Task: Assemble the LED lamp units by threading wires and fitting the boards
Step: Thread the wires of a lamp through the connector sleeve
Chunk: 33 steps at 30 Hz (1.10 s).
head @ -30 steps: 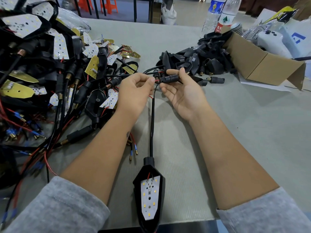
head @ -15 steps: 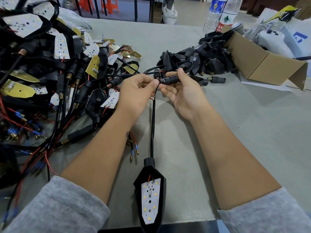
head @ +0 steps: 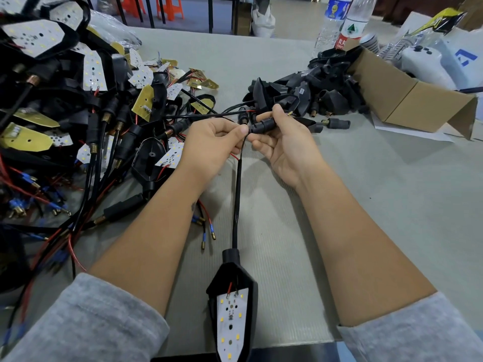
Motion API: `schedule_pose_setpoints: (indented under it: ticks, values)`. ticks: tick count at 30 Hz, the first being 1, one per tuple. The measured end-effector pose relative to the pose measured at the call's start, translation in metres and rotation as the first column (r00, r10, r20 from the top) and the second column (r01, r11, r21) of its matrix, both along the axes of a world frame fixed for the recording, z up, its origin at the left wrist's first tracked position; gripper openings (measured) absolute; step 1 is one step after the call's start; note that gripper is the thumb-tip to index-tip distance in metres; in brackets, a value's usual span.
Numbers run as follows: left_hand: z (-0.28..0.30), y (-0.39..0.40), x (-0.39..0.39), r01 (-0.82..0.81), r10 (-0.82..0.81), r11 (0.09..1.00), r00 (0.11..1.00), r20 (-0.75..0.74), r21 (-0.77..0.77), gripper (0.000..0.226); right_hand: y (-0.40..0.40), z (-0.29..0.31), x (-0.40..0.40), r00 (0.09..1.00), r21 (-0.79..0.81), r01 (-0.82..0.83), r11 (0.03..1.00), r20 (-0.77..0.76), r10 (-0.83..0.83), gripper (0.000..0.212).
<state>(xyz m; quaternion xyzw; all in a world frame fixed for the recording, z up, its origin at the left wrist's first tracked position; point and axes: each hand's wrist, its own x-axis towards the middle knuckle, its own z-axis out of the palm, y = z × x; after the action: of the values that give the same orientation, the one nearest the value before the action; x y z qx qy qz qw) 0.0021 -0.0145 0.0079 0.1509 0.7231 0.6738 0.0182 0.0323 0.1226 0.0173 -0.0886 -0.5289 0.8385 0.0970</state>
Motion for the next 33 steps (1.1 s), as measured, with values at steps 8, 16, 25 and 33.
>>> schedule_pose_setpoints:
  ticks: [8, 16, 25, 33]
  values:
    - [0.0036, 0.0031, 0.0021, -0.058, 0.056, 0.998, 0.997, 0.045, 0.034, 0.018, -0.0013, 0.0035, 0.0023, 0.999, -0.128, -0.036, 0.991, -0.001, 0.036, 0.029]
    - [0.0007, 0.0034, 0.001, -0.145, 0.144, 0.989, 0.989, 0.028, 0.035, 0.001, -0.0044, 0.0045, 0.0022, 0.997, -0.116, 0.059, 0.992, -0.042, -0.064, 0.009]
    - [0.0014, 0.0046, 0.0027, -0.112, 0.11, 0.989, 0.994, 0.021, 0.1, 0.011, -0.0041, 0.0022, 0.0015, 0.995, -0.029, 0.069, 0.997, -0.065, -0.071, 0.014]
    - [0.0009, 0.006, 0.0012, -0.089, 0.088, 0.994, 0.996, 0.017, 0.066, 0.008, -0.0046, 0.0013, 0.0003, 0.996, -0.018, 0.053, 0.998, -0.071, -0.054, 0.013]
